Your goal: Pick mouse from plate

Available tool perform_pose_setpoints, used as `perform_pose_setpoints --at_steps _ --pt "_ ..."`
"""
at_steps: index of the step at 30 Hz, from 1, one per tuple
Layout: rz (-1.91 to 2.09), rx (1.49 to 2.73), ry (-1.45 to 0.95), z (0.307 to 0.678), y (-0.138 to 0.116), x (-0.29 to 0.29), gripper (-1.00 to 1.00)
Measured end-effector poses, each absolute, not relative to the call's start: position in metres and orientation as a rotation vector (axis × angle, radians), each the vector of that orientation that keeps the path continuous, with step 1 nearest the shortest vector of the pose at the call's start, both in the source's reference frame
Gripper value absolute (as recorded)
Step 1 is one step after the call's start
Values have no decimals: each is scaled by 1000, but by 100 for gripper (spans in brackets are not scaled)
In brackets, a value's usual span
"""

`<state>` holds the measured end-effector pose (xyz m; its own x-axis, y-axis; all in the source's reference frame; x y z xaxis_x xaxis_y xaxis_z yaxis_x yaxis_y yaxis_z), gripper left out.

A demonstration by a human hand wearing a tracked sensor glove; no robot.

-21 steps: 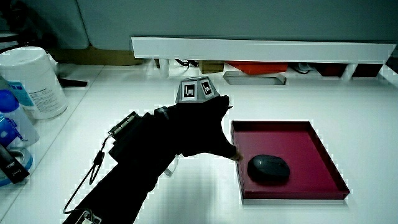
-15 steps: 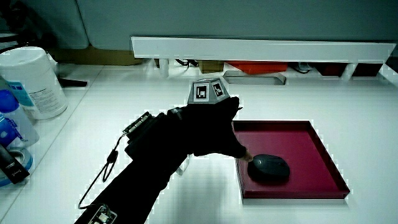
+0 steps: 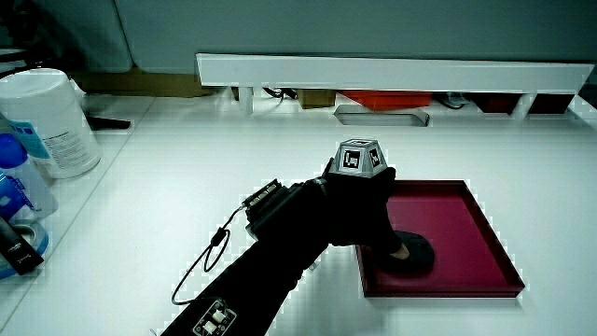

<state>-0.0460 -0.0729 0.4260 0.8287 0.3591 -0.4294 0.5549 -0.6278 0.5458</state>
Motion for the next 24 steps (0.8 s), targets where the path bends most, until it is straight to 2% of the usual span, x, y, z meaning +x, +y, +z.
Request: perform_pose_setpoints --at_steps 24 --pt "-221 2200 616 488 -65 -6 0"
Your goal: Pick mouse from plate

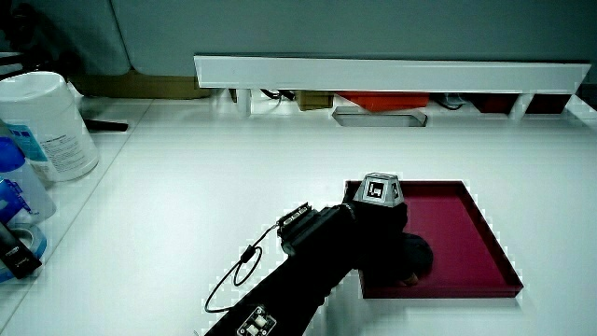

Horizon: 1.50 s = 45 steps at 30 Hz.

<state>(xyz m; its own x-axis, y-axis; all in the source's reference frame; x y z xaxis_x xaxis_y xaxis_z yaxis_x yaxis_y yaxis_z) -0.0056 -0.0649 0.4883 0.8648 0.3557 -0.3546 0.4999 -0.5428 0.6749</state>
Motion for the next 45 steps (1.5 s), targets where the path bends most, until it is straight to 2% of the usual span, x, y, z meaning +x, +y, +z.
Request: perform_pose_setpoints --at_steps 6,11,24,32,45 --pt "-207 2184 623 490 -63 -1 0" --pt "-229 2218 645 489 -63 1 0" --pt "-186 2277 683 490 -59 7 100" --pt "-228 2290 702 481 -60 6 100" --pt "-303 2384 753 435 -69 -19 100"
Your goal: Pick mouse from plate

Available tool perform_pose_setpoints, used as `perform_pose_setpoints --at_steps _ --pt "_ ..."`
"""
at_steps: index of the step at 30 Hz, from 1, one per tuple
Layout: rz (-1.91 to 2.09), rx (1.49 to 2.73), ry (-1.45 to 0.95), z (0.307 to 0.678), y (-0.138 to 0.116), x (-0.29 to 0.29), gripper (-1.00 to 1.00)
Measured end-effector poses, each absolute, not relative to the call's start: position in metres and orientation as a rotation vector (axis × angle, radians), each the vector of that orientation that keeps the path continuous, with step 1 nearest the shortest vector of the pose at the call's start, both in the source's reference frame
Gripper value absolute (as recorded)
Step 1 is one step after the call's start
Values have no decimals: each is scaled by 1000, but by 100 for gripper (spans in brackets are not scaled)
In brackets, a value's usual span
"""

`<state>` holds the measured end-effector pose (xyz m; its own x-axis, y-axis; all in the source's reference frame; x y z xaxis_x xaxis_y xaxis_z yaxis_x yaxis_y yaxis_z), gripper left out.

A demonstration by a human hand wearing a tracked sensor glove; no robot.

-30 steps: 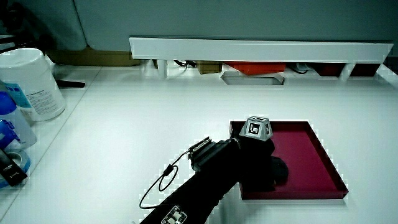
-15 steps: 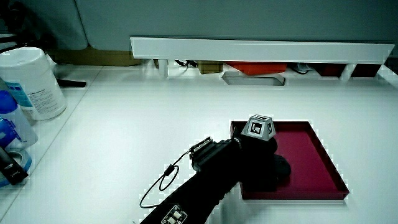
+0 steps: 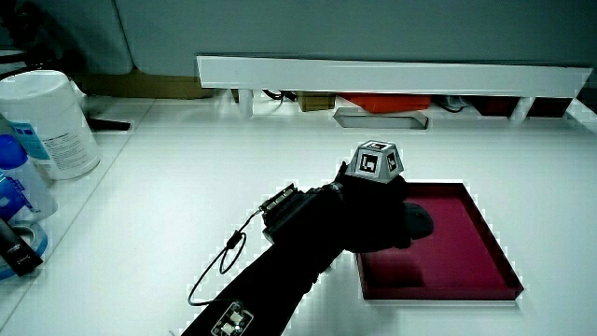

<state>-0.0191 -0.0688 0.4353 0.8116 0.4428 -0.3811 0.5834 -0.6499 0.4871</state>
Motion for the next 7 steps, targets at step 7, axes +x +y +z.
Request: perform_pose_setpoints --at_steps 7 --pt "-374 2458 794 419 -72 -47 100"
